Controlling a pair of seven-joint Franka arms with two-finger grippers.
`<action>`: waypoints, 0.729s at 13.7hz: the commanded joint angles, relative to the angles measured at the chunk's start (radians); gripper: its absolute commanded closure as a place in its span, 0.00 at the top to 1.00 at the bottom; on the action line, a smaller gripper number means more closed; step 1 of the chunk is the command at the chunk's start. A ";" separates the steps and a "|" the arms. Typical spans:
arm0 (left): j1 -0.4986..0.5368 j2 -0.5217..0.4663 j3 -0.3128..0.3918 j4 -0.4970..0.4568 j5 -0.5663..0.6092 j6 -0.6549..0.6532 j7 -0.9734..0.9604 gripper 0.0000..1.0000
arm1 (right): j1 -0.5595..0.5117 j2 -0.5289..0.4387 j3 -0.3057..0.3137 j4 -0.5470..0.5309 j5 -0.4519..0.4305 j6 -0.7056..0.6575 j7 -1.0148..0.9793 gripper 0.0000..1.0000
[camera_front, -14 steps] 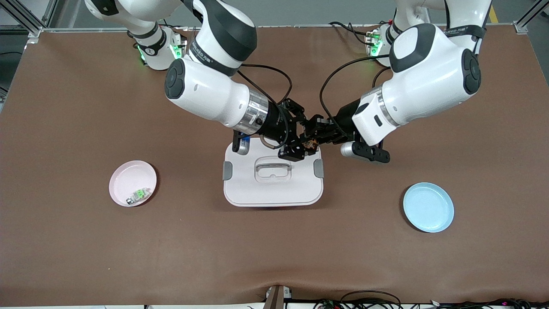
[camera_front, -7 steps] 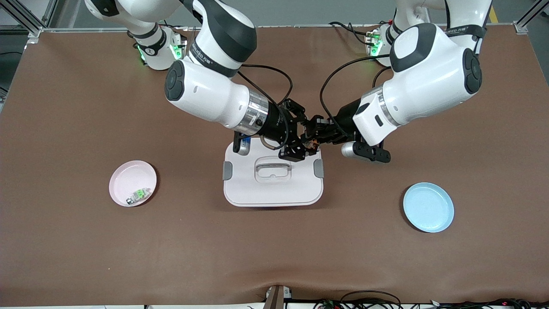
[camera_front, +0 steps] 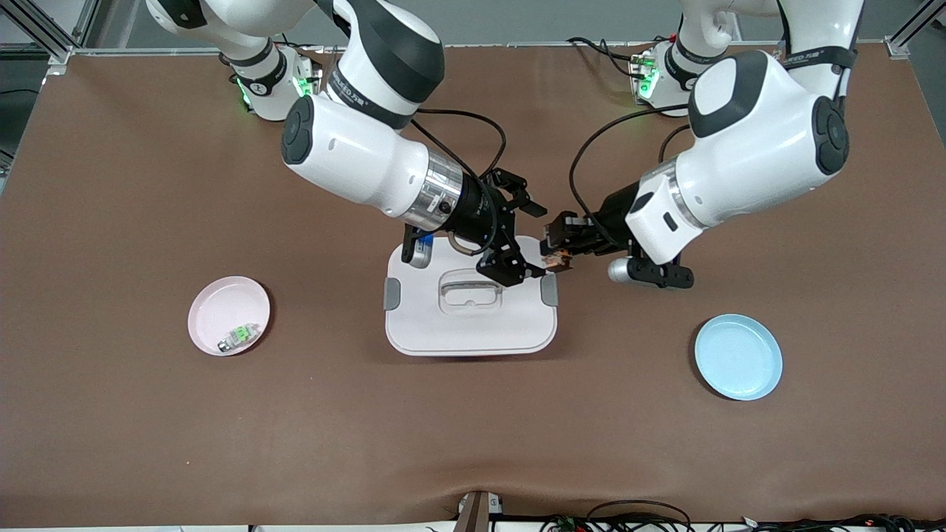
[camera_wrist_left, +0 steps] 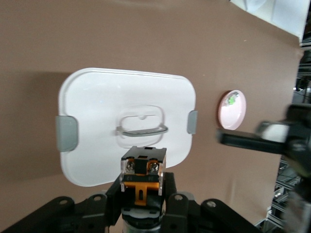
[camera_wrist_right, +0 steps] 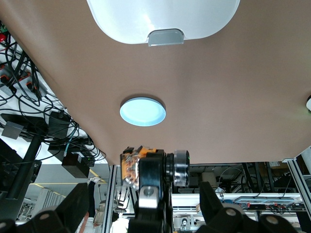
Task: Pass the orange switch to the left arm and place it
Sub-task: 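Carry the switch to the blue plate with the left gripper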
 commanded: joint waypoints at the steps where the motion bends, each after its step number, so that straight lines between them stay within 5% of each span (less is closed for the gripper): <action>1: 0.026 -0.011 0.000 0.000 0.075 -0.055 -0.012 0.00 | -0.006 0.013 0.000 0.028 0.014 -0.003 -0.001 1.00; 10: 0.244 0.021 0.000 -0.003 0.213 -0.193 0.258 0.00 | -0.020 0.010 -0.009 0.059 0.011 0.021 -0.060 1.00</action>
